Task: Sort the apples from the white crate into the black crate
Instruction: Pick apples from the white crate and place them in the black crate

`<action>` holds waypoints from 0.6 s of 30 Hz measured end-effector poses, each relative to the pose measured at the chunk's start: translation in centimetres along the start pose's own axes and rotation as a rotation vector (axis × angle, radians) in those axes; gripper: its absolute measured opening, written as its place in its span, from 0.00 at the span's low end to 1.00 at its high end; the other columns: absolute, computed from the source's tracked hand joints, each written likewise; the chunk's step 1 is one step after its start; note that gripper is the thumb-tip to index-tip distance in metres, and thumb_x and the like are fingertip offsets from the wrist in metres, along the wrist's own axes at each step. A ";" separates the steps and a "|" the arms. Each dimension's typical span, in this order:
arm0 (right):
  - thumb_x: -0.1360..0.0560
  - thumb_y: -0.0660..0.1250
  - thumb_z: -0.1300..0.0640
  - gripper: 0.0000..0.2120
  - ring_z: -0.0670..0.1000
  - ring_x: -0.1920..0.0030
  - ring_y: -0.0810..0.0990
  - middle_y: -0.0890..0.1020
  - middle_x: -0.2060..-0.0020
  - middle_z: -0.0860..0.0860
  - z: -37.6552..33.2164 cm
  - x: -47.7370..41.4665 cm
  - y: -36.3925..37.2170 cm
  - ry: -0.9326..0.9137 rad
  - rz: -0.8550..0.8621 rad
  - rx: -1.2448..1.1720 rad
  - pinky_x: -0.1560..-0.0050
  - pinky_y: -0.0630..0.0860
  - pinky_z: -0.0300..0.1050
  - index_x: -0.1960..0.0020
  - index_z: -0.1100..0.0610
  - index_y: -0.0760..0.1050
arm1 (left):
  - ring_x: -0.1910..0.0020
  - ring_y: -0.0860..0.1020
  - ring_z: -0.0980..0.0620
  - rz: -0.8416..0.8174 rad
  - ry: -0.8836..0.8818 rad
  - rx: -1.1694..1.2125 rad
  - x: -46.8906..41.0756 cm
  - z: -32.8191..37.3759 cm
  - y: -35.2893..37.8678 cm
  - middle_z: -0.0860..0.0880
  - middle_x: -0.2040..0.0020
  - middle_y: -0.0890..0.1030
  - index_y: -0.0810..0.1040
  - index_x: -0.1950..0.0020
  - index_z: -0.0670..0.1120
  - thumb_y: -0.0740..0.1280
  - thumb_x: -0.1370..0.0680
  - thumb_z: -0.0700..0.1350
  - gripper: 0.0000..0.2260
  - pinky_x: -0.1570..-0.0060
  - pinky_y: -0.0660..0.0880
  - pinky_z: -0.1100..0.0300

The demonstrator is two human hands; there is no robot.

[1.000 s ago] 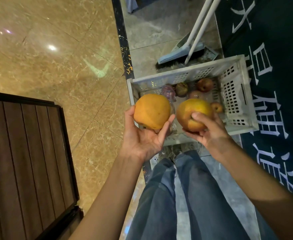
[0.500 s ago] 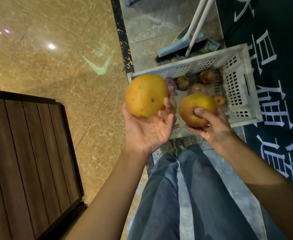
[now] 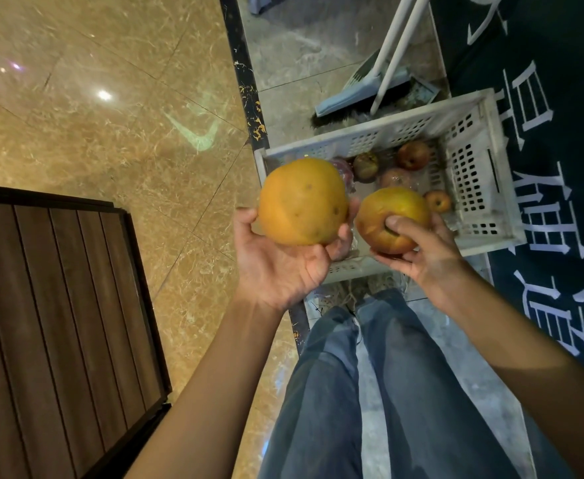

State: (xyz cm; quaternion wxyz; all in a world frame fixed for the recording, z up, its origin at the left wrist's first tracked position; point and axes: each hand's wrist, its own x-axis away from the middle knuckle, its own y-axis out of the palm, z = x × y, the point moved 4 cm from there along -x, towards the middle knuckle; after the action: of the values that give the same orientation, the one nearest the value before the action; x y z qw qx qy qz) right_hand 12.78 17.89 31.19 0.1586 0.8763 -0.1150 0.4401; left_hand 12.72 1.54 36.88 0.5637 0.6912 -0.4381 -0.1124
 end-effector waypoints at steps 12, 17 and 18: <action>0.29 0.70 0.61 0.17 0.54 0.49 0.80 0.76 0.48 0.49 -0.8 -0.8 0.8 -0.006 -0.032 0.032 0.52 0.79 0.51 0.49 0.46 0.68 | 0.61 0.82 0.43 0.612 0.246 -0.034 -0.4 3.1 -1.0 0.39 0.54 0.82 0.76 0.41 0.37 0.73 0.42 0.64 0.40 0.67 0.82 0.53; 0.28 0.69 0.61 0.16 0.52 0.50 0.80 0.76 0.49 0.49 -0.9 -1.1 1.0 -0.012 -0.057 0.051 0.54 0.79 0.50 0.50 0.46 0.67 | 0.65 0.80 0.46 0.447 0.324 0.176 -0.4 3.2 -2.0 0.40 0.56 0.82 0.77 0.47 0.31 0.69 0.39 0.65 0.39 0.64 0.82 0.52; 0.28 0.69 0.61 0.16 0.52 0.50 0.80 0.76 0.49 0.48 -0.9 -1.2 1.0 -0.012 -0.062 0.055 0.54 0.79 0.50 0.50 0.45 0.67 | 0.65 0.80 0.46 0.404 0.321 0.186 -0.3 3.2 -1.8 0.40 0.56 0.82 0.78 0.48 0.31 0.68 0.40 0.64 0.38 0.62 0.82 0.53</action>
State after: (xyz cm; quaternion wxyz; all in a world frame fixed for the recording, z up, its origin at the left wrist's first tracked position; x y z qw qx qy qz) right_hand 11.06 17.41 30.92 0.1471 0.8861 -0.0768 0.4327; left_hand 11.31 -0.47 34.08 0.5709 0.6476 -0.4806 0.1541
